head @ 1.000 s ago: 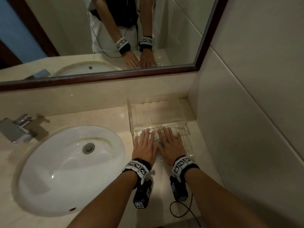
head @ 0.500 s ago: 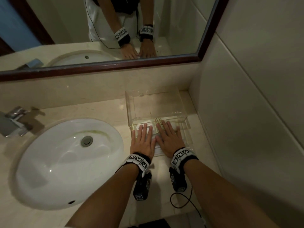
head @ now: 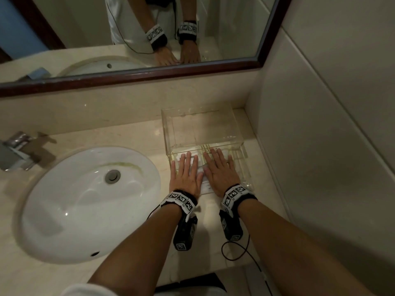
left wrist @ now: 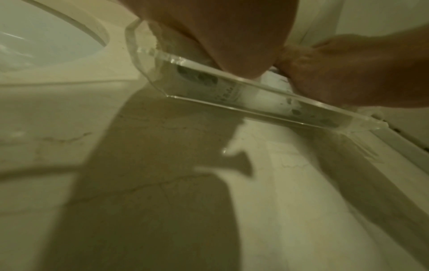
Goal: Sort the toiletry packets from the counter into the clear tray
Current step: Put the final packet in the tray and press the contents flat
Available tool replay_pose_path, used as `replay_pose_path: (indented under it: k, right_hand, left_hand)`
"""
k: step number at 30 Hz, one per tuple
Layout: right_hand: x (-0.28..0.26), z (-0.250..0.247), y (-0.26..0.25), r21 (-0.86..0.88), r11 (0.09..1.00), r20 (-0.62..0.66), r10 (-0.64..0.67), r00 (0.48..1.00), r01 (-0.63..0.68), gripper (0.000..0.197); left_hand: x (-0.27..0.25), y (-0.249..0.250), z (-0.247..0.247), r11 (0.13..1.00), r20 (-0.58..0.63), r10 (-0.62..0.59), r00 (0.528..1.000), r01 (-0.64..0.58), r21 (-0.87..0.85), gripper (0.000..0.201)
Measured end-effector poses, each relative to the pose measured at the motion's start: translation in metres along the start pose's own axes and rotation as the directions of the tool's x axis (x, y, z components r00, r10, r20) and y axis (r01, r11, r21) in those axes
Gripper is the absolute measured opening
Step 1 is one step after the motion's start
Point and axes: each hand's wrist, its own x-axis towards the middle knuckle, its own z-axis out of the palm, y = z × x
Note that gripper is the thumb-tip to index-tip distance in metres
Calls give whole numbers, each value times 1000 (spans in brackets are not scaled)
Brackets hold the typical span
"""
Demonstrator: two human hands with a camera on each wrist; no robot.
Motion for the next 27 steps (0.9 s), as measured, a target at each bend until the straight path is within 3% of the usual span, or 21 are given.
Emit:
replay_pose_path:
  k: [11,16,20,24,27]
  right_hand:
    - [-2,-13,2,1,1000,82,-24,996,24,60]
    - [-11,-26,14,3,1000,110,-15,994,15,97]
    - [-18,-31,27,-49,997,133,-48,990,55,104]
    - [-22,-32,37,-154,982,155,-87,984,111,124]
    - [-20,-33,44,-192,979,156,-45,987,75,131]
  left_hand:
    - [-3,-9,-14,998,83,58,995,-57,-17,68]
    - [-9,-19,-23,998,126,63,990,-62,-6,95]
    - [-13,-25,-26,996,176,76,982,-83,34,117]
    - [-18,-28,-27,994,186,75,980,-87,60,124]
    - [-17,-30,-27,995,180,56,982,-70,76,125]
